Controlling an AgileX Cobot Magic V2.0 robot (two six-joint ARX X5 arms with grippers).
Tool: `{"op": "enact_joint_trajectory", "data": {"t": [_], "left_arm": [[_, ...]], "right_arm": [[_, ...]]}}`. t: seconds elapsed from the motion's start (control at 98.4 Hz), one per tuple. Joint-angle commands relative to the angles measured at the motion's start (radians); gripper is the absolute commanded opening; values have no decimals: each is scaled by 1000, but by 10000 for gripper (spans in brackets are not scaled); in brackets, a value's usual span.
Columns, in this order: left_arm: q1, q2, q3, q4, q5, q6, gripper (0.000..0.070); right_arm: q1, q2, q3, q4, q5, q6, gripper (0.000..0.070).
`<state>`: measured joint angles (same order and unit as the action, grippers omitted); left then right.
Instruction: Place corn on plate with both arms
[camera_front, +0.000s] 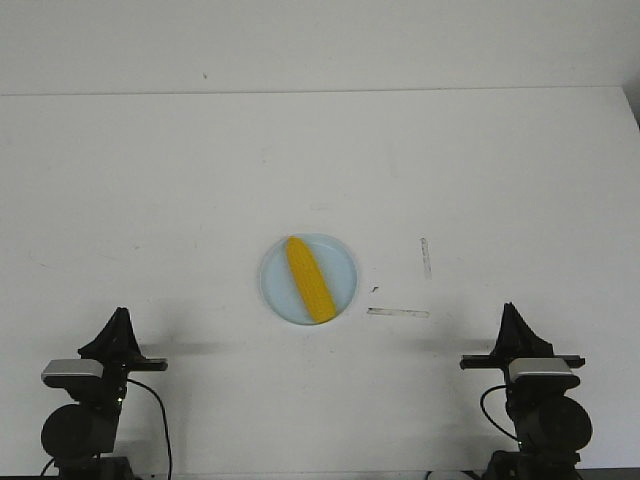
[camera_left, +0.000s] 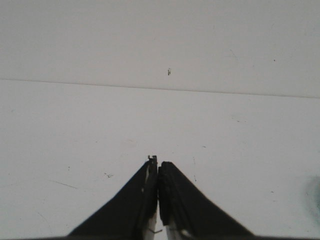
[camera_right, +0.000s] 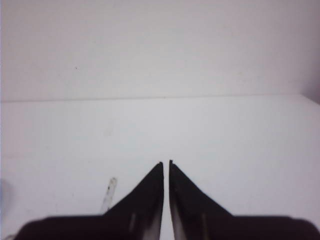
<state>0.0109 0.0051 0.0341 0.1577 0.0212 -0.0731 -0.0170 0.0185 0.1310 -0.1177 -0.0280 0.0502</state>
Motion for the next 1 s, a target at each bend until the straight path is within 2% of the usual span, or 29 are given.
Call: {"op": "enact_joint_trajectory", "data": {"t": [0.0, 0.142, 0.305, 0.528, 0.985], "left_arm": [[0, -2, -21, 16, -3, -6, 1], [0, -2, -21, 16, -3, -6, 1], [0, -2, -21, 16, -3, -6, 1], [0, -2, -21, 16, -3, -6, 1], [0, -2, -21, 16, -3, -6, 1]], "right_arm": [[-1, -19, -28, 21, -7, -2, 17], [2, -18, -122, 156, -14, -1, 16], [11, -18, -118, 106, 2, -8, 16], [13, -18, -118, 148, 2, -29, 16], [13, -18, -118, 148, 2, -28, 16]]}}
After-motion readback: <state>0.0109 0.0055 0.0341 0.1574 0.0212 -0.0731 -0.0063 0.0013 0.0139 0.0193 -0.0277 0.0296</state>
